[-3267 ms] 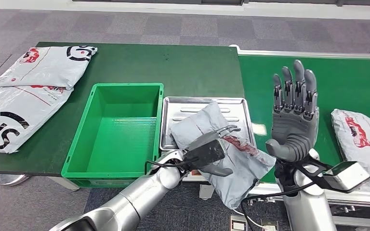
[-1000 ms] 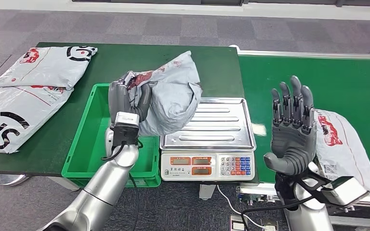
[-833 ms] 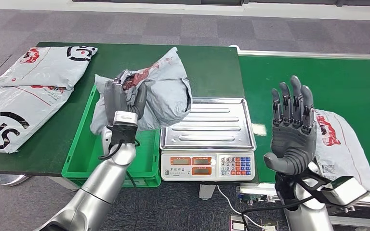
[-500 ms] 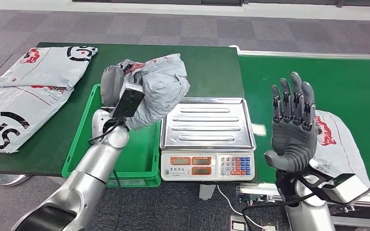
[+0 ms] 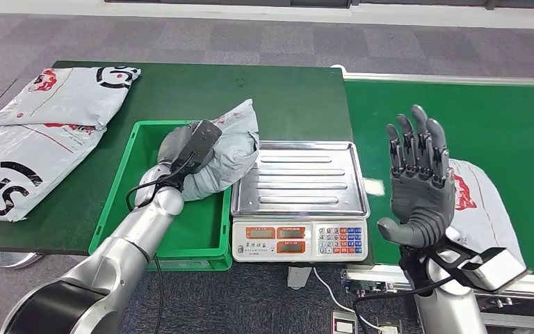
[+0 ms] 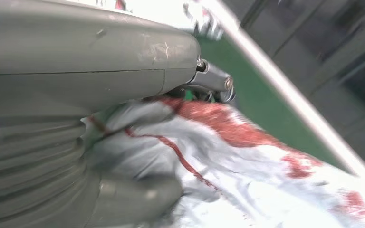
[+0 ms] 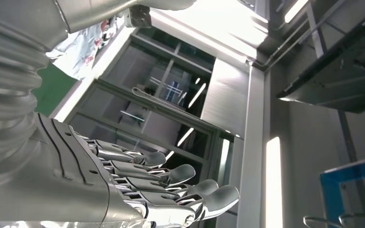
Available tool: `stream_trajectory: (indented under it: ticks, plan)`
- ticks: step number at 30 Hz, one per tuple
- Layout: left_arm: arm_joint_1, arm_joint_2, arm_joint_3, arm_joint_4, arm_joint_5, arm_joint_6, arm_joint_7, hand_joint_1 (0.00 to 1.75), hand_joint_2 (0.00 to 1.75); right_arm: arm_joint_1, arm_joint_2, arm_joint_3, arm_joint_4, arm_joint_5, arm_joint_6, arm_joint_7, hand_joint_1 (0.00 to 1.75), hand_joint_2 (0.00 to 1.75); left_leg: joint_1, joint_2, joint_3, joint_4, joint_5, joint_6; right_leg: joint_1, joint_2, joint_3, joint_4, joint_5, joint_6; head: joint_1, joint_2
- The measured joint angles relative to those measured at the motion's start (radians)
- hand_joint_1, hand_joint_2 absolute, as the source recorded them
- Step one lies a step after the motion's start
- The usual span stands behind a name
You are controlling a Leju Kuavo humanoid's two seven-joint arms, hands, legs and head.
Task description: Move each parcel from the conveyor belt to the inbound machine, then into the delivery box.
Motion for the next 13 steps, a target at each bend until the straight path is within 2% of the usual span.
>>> stream_trajectory:
  ticks: [3,7,13]
  plan:
    - [0.006,-0.002,0.035,0.014,0.047,0.016,-0.037,0.00,1.75,0.018,-0.001,0.000,0.000,0.000,0.019,0.000,0.00,1.75,0.000,0.000,0.000,0.000,0.000,0.000,0.000,0.000,0.000,0.000,0.000,0.000,0.000,0.000]
    - [0.015,-0.009,0.084,0.014,0.085,0.111,-0.116,0.00,1.75,0.034,-0.001,-0.004,0.000,0.020,0.023,0.000,0.00,1.75,0.000,0.000,0.000,0.000,0.000,0.000,0.000,0.000,0.000,0.000,0.000,0.000,0.000,0.000]
    - [0.023,-0.009,0.133,0.006,0.098,0.213,-0.182,0.00,1.75,0.038,-0.001,-0.019,0.004,0.044,0.019,0.000,0.00,1.75,0.000,0.000,0.000,0.000,0.000,0.000,0.000,0.000,0.000,0.000,0.000,0.000,0.000,0.000]
